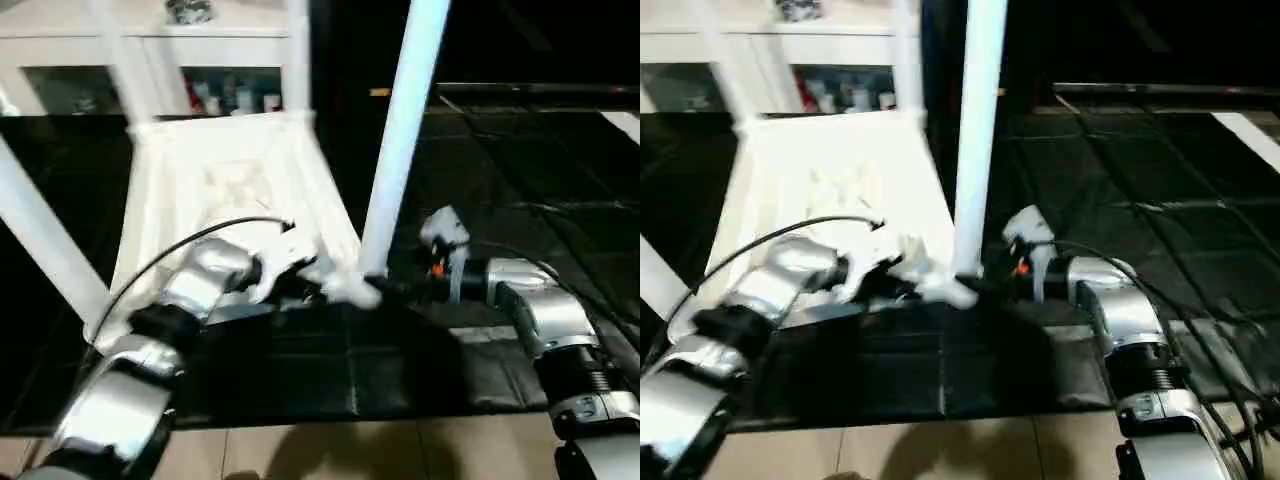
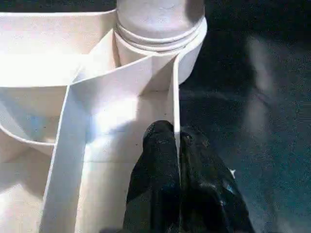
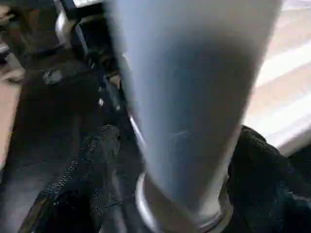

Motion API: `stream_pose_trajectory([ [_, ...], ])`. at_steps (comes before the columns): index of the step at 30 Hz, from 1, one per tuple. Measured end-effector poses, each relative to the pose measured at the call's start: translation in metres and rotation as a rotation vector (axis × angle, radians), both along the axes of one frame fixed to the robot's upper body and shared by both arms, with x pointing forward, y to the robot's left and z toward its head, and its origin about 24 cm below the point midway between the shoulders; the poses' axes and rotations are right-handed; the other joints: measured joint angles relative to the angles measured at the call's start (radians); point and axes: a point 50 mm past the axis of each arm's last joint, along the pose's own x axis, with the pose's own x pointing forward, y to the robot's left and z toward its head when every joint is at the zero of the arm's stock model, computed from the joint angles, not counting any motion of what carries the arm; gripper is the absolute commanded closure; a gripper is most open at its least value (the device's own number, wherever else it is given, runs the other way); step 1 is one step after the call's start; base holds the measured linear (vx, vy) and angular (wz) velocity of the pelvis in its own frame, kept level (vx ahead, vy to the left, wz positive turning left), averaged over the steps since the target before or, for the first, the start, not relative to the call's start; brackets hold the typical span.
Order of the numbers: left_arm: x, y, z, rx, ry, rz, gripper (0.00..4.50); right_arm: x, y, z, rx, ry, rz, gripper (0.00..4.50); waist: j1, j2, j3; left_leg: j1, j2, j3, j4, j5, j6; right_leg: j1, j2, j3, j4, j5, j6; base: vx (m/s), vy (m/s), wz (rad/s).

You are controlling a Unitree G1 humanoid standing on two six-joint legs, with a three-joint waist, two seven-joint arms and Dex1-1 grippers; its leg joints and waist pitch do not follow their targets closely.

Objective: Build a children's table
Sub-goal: Rotate leg to tighten

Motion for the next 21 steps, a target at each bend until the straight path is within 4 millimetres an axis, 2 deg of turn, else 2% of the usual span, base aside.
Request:
stream_pose_trajectory([
  [3,-0.0025,0.0026,0.0008,0.010,0.003,-0.055,4.50,-0.0002,-0.0036,-0.0010,-0.004,0.016,0.028,0.98,0.012,-0.001,0.000,-0.002,0.000,0.000,0.002,0.000,0.000,0.000,-0.001,0.000,0.000,0.000,0.000,0.000,0.000,0.00],
  [5,-0.0035,0.0035,0.0013,0.012,0.009,-0.075,4.50,-0.0001,-0.0027,0.0014,0.006,0.016,0.067,1.23,0.012,-0.001,0.000,-0.002,0.000,0.000,0.003,-0.001,0.001,0.000,-0.001,0.000,0.000,0.000,0.000,0.000,0.000,0.00],
  [8,-0.0049,0.0043,0.0016,0.014,0.022,-0.099,4.50,-0.0029,-0.0046,0.0036,0.042,0.044,0.127,1.35,0.012,-0.001,0.000,-0.002,0.000,0.000,0.003,-0.001,0.001,0.000,-0.001,0.000,0.001,0.000,0.000,0.000,0.000,0.00],
  [9,-0.0052,0.0043,0.0016,0.014,0.024,-0.107,4.50,-0.0039,-0.0051,0.0036,0.046,0.056,0.142,1.61,0.013,-0.001,0.000,-0.002,0.000,-0.001,0.003,-0.001,0.001,0.000,-0.001,0.000,0.001,0.000,0.000,0.000,0.000,0.00],
  [14,-0.0070,0.0024,0.0013,0.018,0.025,-0.149,4.50,-0.0079,-0.0054,0.0035,0.056,0.093,0.214,2.05,0.014,-0.001,0.001,-0.002,0.000,-0.001,0.003,-0.001,0.001,0.000,-0.001,0.000,0.001,0.000,0.000,0.000,0.000,0.00],
  [21,-0.0068,0.0005,0.0012,0.018,0.022,-0.164,4.50,-0.0082,-0.0060,0.0046,0.051,0.095,0.242,2.39,0.011,-0.001,0.000,-0.001,0.000,-0.001,0.003,-0.001,0.001,0.000,-0.001,0.000,0.002,0.000,0.000,0.000,0.000,0.00],
])
